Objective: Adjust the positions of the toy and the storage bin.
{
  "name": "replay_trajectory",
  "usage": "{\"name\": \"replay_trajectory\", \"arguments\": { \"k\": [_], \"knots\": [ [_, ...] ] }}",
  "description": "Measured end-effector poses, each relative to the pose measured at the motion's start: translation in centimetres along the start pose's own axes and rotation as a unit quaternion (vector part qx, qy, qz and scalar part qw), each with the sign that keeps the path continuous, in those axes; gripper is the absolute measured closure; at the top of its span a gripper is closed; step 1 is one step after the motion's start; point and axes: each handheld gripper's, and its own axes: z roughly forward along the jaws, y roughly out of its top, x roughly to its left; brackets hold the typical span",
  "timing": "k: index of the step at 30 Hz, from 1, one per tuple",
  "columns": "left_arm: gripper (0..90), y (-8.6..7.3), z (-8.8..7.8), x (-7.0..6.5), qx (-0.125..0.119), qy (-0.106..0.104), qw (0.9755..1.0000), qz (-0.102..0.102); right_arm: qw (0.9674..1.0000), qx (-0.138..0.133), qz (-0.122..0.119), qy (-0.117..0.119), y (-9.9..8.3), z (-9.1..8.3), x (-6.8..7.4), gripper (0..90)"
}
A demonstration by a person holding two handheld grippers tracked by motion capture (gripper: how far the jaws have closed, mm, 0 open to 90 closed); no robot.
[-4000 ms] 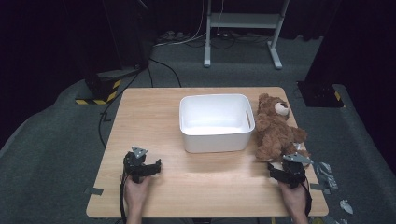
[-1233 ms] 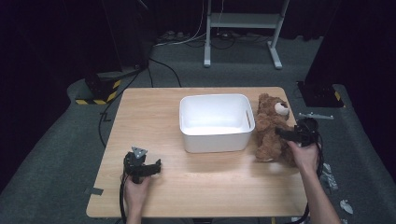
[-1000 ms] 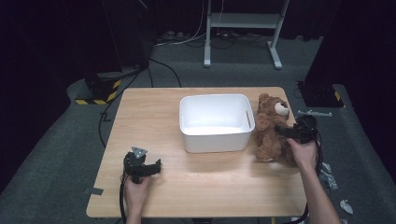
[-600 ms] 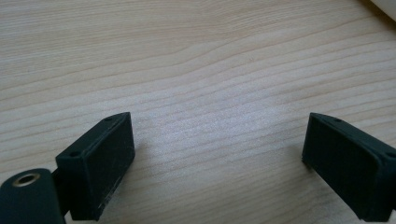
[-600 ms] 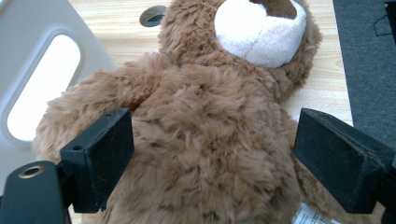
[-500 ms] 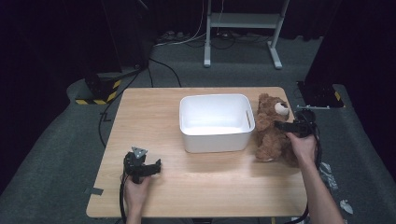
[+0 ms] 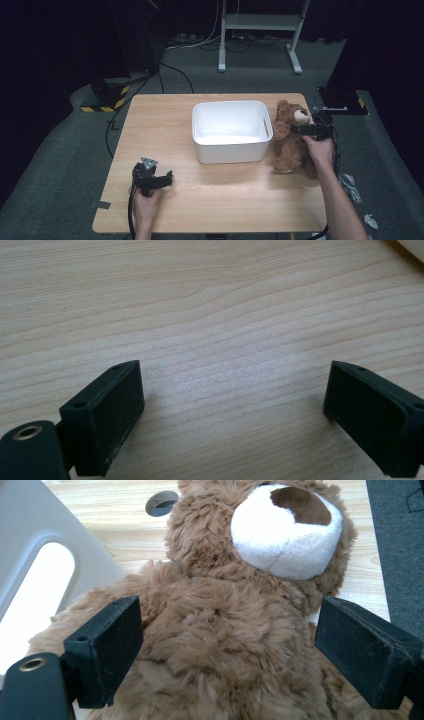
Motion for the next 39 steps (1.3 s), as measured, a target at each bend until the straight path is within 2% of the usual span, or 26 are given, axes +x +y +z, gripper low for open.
{"name": "replay_trajectory", "arguments": {
  "k": [6,12,21,30,35,39],
  "knots": [
    [9.1,0.0,0.0,0.0,0.000,0.000,1.0000,0.000,1.0000,-0.002,0.001,0.001,0.8,0.6,0.0,11.6],
    [9.1,0.0,0.0,0.0,0.000,0.000,1.0000,0.000,0.9999,0.013,0.009,-0.003,1.1,1.5,-0.2,11.5],
    [9.1,0.0,0.0,0.0,0.000,0.000,1.0000,0.001,0.9998,0.016,0.002,-0.015,1.7,2.1,0.1,11.4],
    [9.0,0.0,0.0,0.0,0.000,0.000,1.0000,0.000,0.9988,0.043,0.002,-0.022,2.3,3.5,0.0,10.8],
    [9.0,0.0,0.0,0.0,0.000,0.001,1.0000,0.000,0.9978,0.057,-0.009,-0.033,2.3,3.9,0.0,10.7],
    [9.0,0.0,0.0,0.0,0.000,0.000,1.0000,0.001,0.9975,0.065,0.003,-0.027,2.1,4.6,-0.2,10.2]
  ]
}}
